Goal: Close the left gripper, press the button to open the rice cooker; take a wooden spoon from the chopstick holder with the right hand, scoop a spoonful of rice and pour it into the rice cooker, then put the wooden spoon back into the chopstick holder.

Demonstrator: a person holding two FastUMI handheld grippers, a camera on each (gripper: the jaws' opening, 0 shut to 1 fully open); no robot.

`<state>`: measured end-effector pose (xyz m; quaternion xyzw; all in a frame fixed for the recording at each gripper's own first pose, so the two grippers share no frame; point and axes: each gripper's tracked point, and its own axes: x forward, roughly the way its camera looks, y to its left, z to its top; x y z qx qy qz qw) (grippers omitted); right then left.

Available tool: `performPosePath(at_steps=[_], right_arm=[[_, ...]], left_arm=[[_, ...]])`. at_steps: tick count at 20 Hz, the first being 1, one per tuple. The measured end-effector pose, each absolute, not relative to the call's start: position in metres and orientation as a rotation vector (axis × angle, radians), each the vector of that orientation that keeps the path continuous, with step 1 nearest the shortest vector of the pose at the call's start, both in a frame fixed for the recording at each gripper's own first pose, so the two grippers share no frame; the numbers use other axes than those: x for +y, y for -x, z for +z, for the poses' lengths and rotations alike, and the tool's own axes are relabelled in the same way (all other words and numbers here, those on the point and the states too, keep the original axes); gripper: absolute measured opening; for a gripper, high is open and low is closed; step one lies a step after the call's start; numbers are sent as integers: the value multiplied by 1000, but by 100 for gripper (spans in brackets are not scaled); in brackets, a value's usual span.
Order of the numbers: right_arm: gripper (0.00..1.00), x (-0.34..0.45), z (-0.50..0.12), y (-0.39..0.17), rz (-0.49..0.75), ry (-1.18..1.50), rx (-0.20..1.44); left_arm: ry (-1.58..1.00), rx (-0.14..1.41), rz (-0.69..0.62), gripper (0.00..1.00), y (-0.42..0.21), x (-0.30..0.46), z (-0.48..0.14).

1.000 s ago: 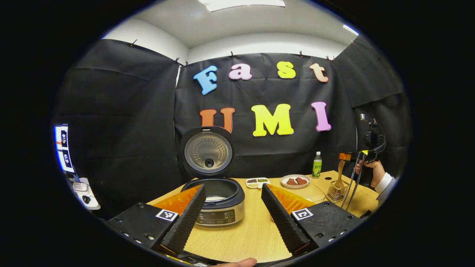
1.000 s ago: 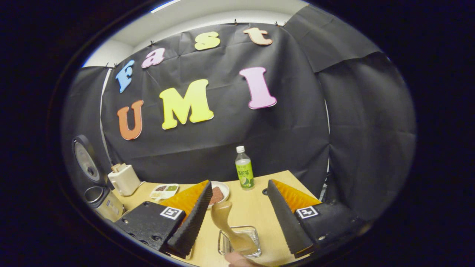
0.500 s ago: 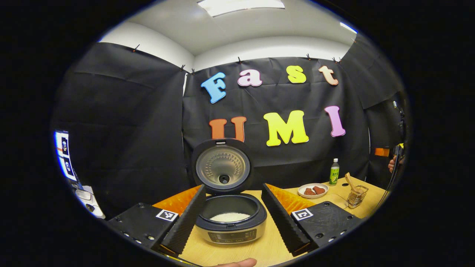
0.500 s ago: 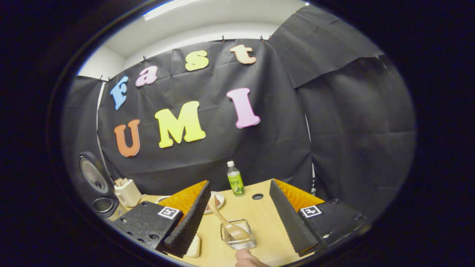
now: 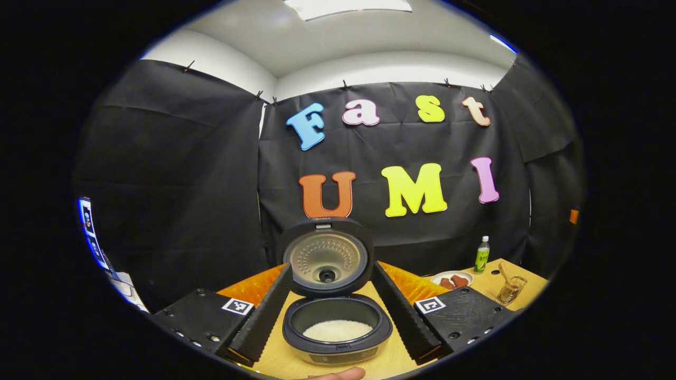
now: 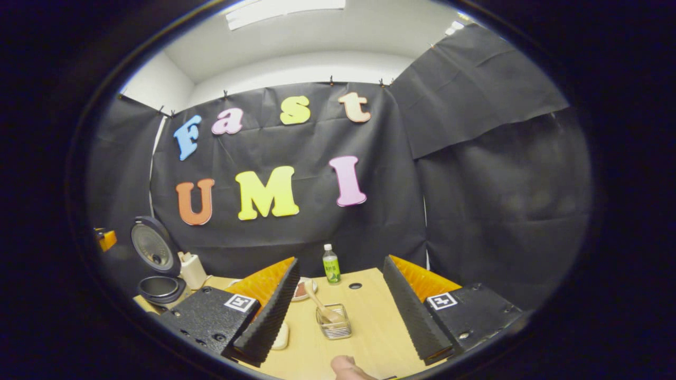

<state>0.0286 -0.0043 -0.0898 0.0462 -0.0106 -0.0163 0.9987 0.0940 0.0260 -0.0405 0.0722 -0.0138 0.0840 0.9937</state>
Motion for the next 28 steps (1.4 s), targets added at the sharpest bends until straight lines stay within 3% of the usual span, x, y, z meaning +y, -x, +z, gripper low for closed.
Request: performPosePath(at_steps=[3, 11, 22, 26, 28], right_arm=[[100, 0, -91, -6, 1, -60, -13], [100, 4, -87, 11, 73, -29, -52], [98, 3, -99, -12, 60, 29, -55], [100, 25, -106, -18, 124, 37, -38], [100, 29, -105, -17, 139, 39, -39]], left_arm=[[-181, -52, 237, 96, -111, 37, -16], [-181, -128, 251, 95, -163, 35, 35], [-123, -107, 256, 95, -291, 70, 13], [-95, -101, 301, 95, -316, 93, 12], [-16, -74, 259, 95, -326, 92, 10]])
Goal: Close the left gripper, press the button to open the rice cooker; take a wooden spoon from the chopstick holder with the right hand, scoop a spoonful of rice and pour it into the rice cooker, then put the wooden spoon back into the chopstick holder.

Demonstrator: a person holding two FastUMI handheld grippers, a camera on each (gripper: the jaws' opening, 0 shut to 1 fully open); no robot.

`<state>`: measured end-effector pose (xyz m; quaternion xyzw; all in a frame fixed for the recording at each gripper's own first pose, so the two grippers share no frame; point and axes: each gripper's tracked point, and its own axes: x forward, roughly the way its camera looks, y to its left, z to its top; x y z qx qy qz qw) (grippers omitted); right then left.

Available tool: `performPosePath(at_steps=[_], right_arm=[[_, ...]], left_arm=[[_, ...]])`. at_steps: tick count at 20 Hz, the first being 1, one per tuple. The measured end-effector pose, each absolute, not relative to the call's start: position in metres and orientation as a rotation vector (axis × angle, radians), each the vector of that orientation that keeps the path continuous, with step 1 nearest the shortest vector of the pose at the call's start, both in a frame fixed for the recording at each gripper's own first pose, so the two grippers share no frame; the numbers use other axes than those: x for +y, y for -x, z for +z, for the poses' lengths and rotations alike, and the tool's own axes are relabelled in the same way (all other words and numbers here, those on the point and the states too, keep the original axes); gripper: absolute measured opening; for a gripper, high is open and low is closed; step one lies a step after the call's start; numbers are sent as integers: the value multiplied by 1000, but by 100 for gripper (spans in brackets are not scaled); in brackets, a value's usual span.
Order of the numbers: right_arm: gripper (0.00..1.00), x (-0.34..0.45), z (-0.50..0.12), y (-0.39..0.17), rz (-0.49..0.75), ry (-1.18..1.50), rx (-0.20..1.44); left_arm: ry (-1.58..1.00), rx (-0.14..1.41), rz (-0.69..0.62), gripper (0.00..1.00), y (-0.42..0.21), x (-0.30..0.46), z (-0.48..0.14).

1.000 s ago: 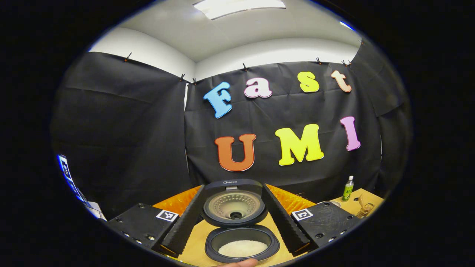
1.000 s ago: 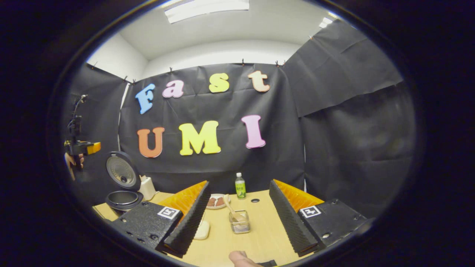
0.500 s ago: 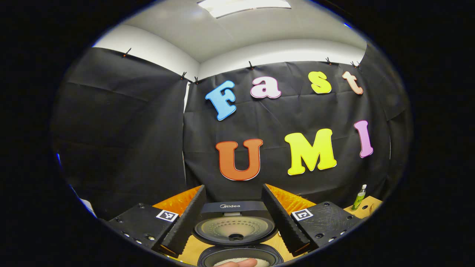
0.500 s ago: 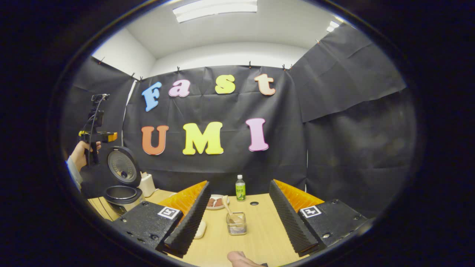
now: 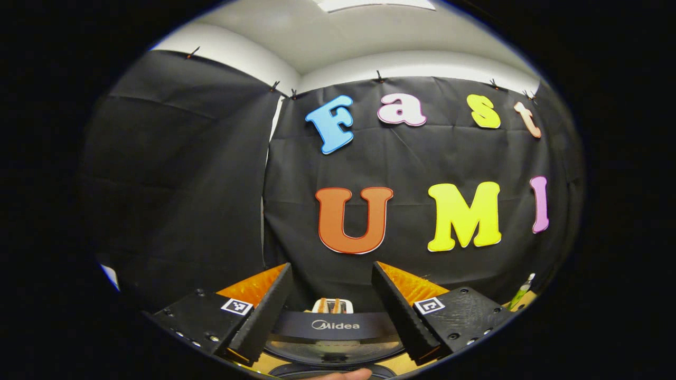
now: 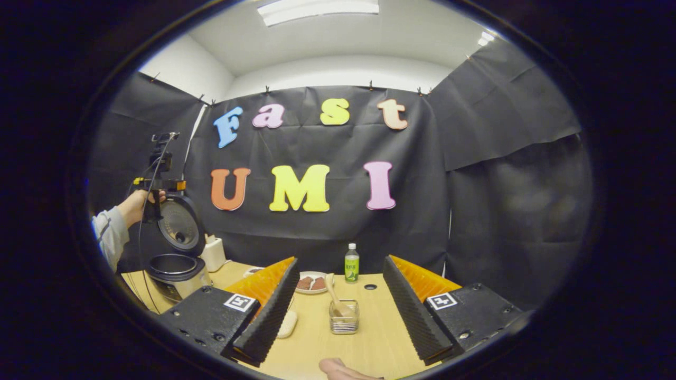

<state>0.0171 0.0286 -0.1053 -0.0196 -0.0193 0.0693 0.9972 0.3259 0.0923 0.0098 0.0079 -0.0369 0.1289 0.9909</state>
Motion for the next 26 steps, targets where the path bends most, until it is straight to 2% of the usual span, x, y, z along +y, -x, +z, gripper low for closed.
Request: performPosePath(at_steps=[2, 5, 6, 7, 8, 9, 10, 18, 19, 20, 21, 22, 26], right_arm=[[100, 30, -100, -13, 142, 47, -51], [100, 31, -97, -6, 140, 52, -67], [100, 31, -94, -2, 140, 53, -74], [100, 33, -93, 1, 141, 55, -80], [100, 33, -92, 5, 142, 56, -85], [100, 32, -90, 7, 143, 56, -91], [100, 32, -89, 11, 144, 54, -94], [100, 29, -70, 45, 175, 25, -127], [100, 29, -68, 50, 174, 26, -133], [100, 29, -68, 55, 174, 27, -135], [99, 30, -67, 58, 173, 30, -135], [100, 31, -67, 62, 174, 37, -134], [100, 29, -53, 82, 159, 36, -155]], left_arm=[[6, -54, 273, 94, -332, 104, 2], [-38, 55, 300, 94, -335, 111, -30], [-36, 16, 271, 87, -339, 108, -23], [-20, 67, 256, 87, -335, 101, -28], [-34, 42, 254, 86, -330, 102, -22], [-36, 60, 252, 100, -331, 103, -27], [-36, 52, 250, 97, -326, 102, -26], [-65, 113, 242, 97, -281, 85, -42], [-67, 116, 241, 100, -275, 84, -44], [-59, 124, 238, 97, -269, 82, -47], [-49, 137, 233, 100, -263, 79, -50], [-37, 152, 228, 97, -256, 77, -55], [-32, 186, 215, 97, -232, 68, -73]])
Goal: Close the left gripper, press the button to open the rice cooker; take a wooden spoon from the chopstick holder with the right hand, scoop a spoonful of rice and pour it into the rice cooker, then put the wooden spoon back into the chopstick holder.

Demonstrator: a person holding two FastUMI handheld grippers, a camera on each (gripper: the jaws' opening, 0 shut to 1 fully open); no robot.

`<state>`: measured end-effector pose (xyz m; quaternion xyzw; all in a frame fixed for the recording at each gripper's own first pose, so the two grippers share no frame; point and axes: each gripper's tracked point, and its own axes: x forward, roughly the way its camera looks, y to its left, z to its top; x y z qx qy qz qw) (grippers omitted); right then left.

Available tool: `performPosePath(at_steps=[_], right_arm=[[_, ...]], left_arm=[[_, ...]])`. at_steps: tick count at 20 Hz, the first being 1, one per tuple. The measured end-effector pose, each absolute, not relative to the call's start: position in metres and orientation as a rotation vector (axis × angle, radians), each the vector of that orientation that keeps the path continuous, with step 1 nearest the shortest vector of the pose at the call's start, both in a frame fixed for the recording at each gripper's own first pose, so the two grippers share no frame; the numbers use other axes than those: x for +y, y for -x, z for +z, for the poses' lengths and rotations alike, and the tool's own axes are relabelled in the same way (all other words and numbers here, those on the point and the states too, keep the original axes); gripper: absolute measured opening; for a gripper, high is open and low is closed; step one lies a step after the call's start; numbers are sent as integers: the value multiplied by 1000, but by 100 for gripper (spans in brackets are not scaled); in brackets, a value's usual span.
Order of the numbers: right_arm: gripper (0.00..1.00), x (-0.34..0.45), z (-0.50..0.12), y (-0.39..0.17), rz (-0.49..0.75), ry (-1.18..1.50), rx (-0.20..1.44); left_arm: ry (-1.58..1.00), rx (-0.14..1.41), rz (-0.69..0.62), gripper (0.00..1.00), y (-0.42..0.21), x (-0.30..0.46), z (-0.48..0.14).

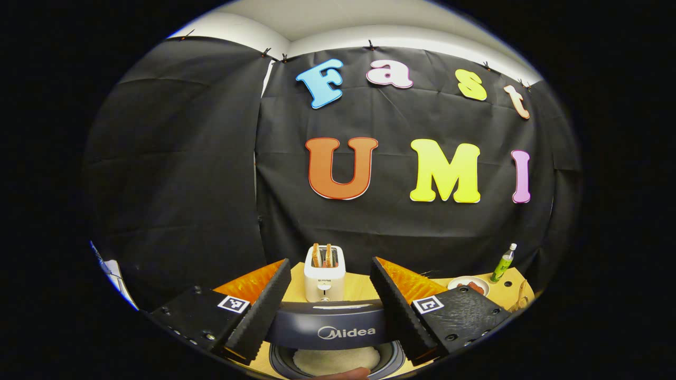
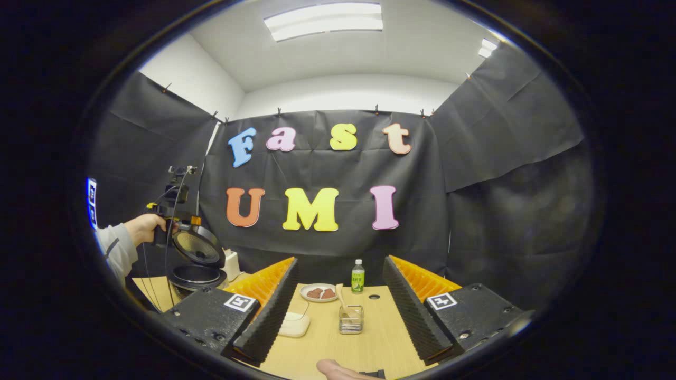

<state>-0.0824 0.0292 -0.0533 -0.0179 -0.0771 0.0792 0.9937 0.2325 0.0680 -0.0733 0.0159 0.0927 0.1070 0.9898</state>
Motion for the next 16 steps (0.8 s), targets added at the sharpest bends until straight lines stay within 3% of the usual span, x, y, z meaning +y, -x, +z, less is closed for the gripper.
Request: performPosePath(at_steps=[8, 11, 16], right_arm=[[100, 37, -46, 108, 179, -5, -174], [100, 34, -45, 109, 166, -4, -207], [100, 40, -50, 108, 171, -8, -211]], left_arm=[[-24, 339, 208, 100, -184, 51, -146], [-22, 378, 193, 96, -174, 47, -173], [-60, 365, 172, 97, -166, 45, -199]])
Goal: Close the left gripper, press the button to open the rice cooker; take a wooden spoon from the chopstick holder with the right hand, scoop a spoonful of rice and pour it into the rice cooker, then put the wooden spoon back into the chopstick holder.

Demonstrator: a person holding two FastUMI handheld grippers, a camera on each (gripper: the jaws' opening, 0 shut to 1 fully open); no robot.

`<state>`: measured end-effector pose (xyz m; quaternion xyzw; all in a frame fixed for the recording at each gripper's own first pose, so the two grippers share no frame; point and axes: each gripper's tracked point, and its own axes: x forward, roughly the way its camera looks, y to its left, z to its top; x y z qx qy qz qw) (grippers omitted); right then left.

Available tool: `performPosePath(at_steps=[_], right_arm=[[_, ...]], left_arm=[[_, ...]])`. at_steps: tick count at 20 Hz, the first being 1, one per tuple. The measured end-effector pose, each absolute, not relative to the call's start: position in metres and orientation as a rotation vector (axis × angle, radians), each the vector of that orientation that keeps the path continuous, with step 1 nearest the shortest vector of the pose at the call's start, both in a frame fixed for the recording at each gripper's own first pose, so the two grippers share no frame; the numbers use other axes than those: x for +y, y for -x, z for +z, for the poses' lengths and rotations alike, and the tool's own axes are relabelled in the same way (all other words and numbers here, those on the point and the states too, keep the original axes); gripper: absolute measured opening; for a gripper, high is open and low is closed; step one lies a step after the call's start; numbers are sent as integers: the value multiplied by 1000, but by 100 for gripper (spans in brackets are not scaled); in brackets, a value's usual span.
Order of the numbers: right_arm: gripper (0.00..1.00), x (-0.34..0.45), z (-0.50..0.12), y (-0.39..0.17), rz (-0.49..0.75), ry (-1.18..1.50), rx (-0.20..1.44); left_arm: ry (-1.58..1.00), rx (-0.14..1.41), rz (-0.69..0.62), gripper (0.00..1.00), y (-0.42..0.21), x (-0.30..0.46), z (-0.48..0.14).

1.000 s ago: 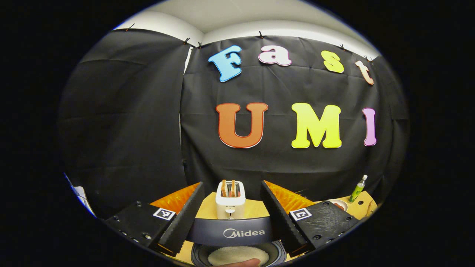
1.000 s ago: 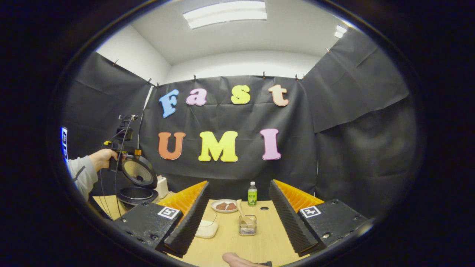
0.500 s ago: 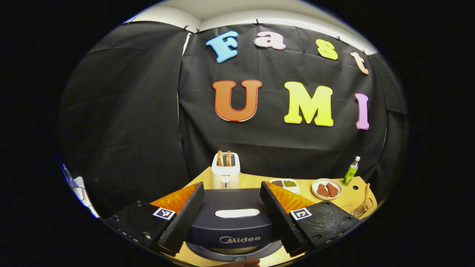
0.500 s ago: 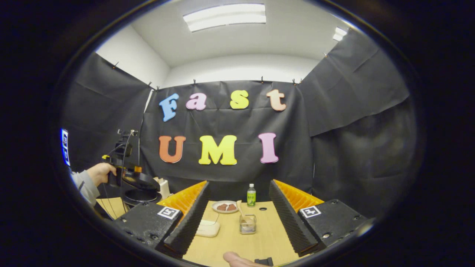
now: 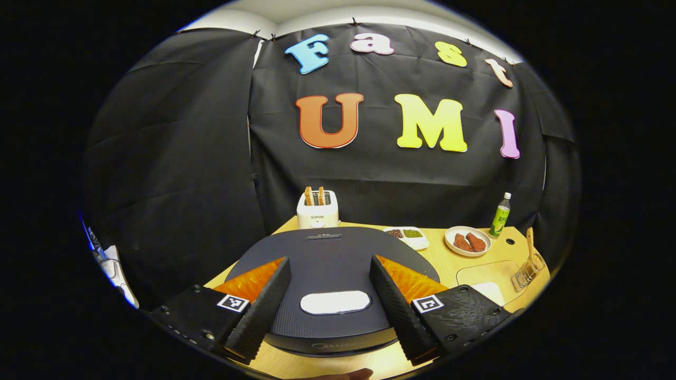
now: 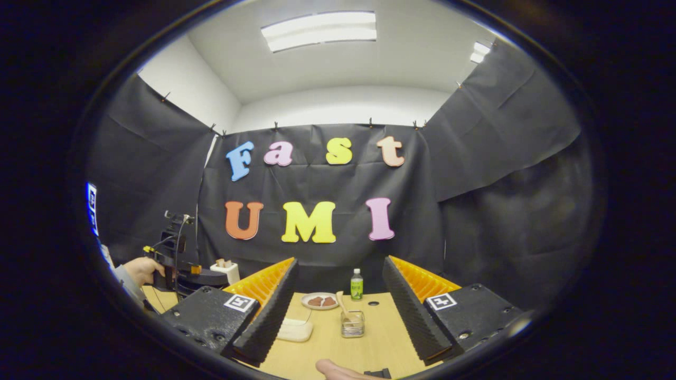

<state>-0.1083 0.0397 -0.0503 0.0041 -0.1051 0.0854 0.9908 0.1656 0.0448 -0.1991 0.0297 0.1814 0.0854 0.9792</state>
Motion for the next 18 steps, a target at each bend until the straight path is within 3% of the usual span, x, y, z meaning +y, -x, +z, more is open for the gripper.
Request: performPosePath(at_steps=[8, 18], right_arm=[[99, 30, -56, 99, 165, 13, -205], [100, 21, -55, 103, 166, -9, -211]], left_arm=[[-48, 384, 222, 98, -155, 44, -219], [-72, 233, 236, 97, -125, 37, -213]])
